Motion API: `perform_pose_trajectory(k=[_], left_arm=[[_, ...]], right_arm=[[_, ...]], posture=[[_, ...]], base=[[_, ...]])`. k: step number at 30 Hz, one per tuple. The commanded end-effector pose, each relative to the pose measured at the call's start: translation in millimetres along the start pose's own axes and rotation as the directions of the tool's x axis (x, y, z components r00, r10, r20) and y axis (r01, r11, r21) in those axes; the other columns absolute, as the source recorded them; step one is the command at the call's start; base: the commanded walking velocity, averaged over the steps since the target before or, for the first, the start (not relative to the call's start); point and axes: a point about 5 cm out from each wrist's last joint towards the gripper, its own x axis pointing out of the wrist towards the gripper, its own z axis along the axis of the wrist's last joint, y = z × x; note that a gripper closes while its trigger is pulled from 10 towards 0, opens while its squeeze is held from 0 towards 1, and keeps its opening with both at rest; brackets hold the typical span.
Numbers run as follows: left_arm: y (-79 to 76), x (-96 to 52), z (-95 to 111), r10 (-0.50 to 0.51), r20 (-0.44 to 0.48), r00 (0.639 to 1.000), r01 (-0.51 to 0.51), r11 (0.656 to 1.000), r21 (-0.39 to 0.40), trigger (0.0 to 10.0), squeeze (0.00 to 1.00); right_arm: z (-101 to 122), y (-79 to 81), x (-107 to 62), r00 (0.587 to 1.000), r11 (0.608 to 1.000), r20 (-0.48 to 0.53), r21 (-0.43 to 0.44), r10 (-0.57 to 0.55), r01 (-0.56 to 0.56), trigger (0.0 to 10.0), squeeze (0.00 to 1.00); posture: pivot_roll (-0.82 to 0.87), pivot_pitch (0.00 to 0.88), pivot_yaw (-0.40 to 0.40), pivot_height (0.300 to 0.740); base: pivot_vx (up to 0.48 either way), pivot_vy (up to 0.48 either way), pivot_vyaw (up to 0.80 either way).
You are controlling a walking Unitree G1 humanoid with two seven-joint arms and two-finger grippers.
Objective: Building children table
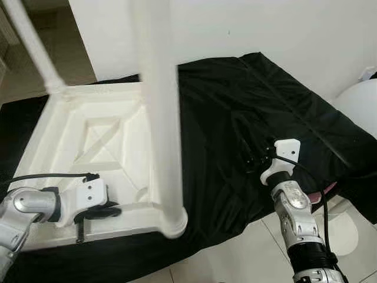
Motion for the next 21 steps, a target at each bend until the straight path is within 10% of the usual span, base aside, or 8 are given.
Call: perform_pose_trajectory(k=[1,3,5,10,12,18,19,21], left_arm=[[-2.6,9.8,-13,0.11,-0.026,0.994,-0.112,0.991,-0.072,0.0,0.0],[1.6,15.8,-6,0.15,0.005,0.989,-0.15,0.987,-0.057,1.9,0.0],[7.3,25.5,8,0.21,0.067,0.975,-0.211,0.978,0.002,10.0,0.0],[9.5,44.9,25,0.248,0.136,0.959,-0.245,0.969,-0.042,10.0,0.0],[8.3,53.8,31,0.238,0.164,0.957,-0.222,0.969,-0.109,10.0,1.0],[9.9,63.2,45,0.298,0.224,0.928,-0.283,0.954,-0.095,10.0,1.0],[10.2,63.7,49,0.313,0.251,0.916,-0.294,0.949,-0.112,10.0,0.0],[10.2,63.5,51,0.323,0.266,0.908,-0.295,0.945,-0.143,10.0,0.0]], right_arm=[[0,2.7,2.7,1.0,1.0,-0.005,0.009,0.004,-0.004,10.0,0.0],[0,3.3,3.8,1.0,1.0,-0.004,0.008,0.006,-0.006,10.0,0.0],[1,4.2,4.9,1.0,1.0,-0.003,0.008,0.008,-0.008,10.0,0.0],[0,4.7,4.6,1.0,1.0,-0.006,0.01,0.006,-0.006,10.0,0.0],[-1,4.2,4.4,1.0,1.0,-0.008,0.012,0.001,-0.001,10.0,0.0],[0,1.2,2.2,1.0,1.0,-0.008,0.013,-0.006,0.006,10.0,0.0],[1,-1.4,0.8,1.0,1.0,-0.004,0.014,-0.003,0.003,10.0,0.0],[2,-3.4,-0.5,1.0,1.0,0.0,0.015,0.001,-0.001,10.0,0.0]], posture=[[-0.01,0.096,0.02,0.74],[-0.01,0.096,0.02,0.74],[-0.01,0.095,0.017,0.74],[-0.01,0.098,0.017,0.74],[-0.01,0.098,0.017,0.74],[-0.01,0.105,0.026,0.74],[-0.01,0.106,0.028,0.74],[-0.01,0.106,0.03,0.74]], base=[[0.0,0.0,0.0],[0.0,0.0,0.0],[0.0,0.0,0.0],[0.0,0.0,0.0],[0.0,0.0,0.0],[0.0,0.0,0.0],[0.0,0.0,0.0],[0.0,0.0,0.0]])
